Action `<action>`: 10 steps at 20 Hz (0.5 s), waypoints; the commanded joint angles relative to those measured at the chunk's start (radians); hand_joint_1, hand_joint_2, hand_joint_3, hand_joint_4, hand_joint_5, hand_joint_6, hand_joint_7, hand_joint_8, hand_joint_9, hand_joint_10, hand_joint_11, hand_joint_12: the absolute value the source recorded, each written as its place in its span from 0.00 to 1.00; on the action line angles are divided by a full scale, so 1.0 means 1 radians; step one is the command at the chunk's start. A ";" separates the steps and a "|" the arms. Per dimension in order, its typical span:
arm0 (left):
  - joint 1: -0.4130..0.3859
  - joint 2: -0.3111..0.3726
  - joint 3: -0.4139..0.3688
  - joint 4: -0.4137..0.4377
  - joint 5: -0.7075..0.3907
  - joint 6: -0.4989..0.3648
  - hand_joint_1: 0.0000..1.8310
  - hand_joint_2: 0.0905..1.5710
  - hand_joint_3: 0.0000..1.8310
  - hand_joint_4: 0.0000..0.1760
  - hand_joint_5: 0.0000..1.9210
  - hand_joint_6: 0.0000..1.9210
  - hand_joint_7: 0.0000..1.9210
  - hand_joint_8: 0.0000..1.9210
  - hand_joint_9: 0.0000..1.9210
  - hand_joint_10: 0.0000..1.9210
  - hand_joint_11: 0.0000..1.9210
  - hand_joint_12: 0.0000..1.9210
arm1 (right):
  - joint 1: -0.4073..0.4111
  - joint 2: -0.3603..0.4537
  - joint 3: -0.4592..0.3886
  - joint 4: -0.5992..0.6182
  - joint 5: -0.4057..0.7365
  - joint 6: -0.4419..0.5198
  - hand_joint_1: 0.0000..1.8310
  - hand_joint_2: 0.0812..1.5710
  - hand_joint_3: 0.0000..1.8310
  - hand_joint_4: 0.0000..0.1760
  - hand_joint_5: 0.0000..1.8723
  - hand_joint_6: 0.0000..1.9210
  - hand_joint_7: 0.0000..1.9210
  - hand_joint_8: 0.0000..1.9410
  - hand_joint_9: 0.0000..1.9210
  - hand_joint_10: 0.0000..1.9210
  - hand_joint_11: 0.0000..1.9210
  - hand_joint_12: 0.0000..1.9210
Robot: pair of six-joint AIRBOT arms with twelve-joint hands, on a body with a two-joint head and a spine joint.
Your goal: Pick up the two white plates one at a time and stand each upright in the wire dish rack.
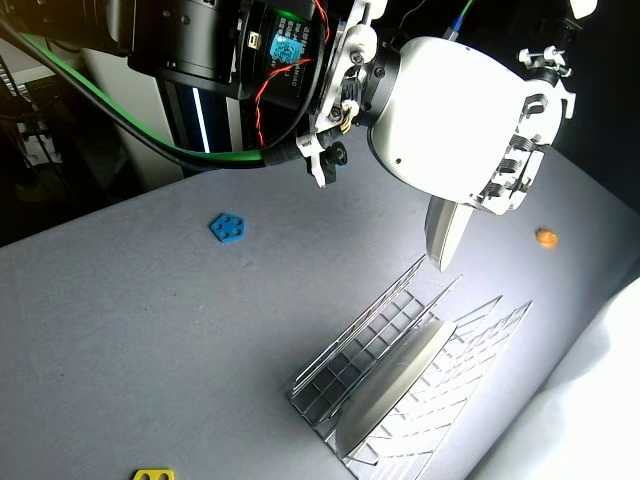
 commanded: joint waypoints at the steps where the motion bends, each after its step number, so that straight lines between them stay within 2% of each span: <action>1: -0.011 0.012 0.001 -0.058 -0.022 -0.001 0.00 0.71 0.00 0.00 0.08 0.00 0.09 0.00 0.08 0.00 0.00 0.15 | 0.013 0.005 -0.003 -0.007 0.082 0.018 0.65 0.72 0.00 0.14 0.47 0.62 0.48 0.55 0.50 0.38 0.33 0.73; 3: -0.014 0.012 -0.003 -0.052 -0.025 -0.001 0.00 0.71 0.00 0.00 0.08 0.00 0.09 0.00 0.08 0.00 0.00 0.15 | 0.015 0.004 -0.004 -0.008 0.082 0.017 0.65 0.72 0.00 0.15 0.48 0.60 0.50 0.53 0.51 0.38 0.34 0.71; 6: -0.027 0.003 0.004 -0.041 -0.028 -0.001 0.00 0.71 0.00 0.00 0.09 0.00 0.10 0.00 0.09 0.00 0.00 0.17 | 0.017 0.004 -0.005 -0.008 0.080 0.017 0.65 0.72 0.00 0.15 0.48 0.61 0.48 0.55 0.51 0.38 0.32 0.73; 10: -0.034 0.001 0.003 -0.022 -0.038 -0.001 0.00 0.70 0.00 0.00 0.06 0.00 0.07 0.00 0.06 0.00 0.00 0.14 | 0.027 0.001 -0.005 -0.008 0.086 0.018 0.65 0.73 0.00 0.13 0.46 0.63 0.47 0.56 0.50 0.38 0.32 0.74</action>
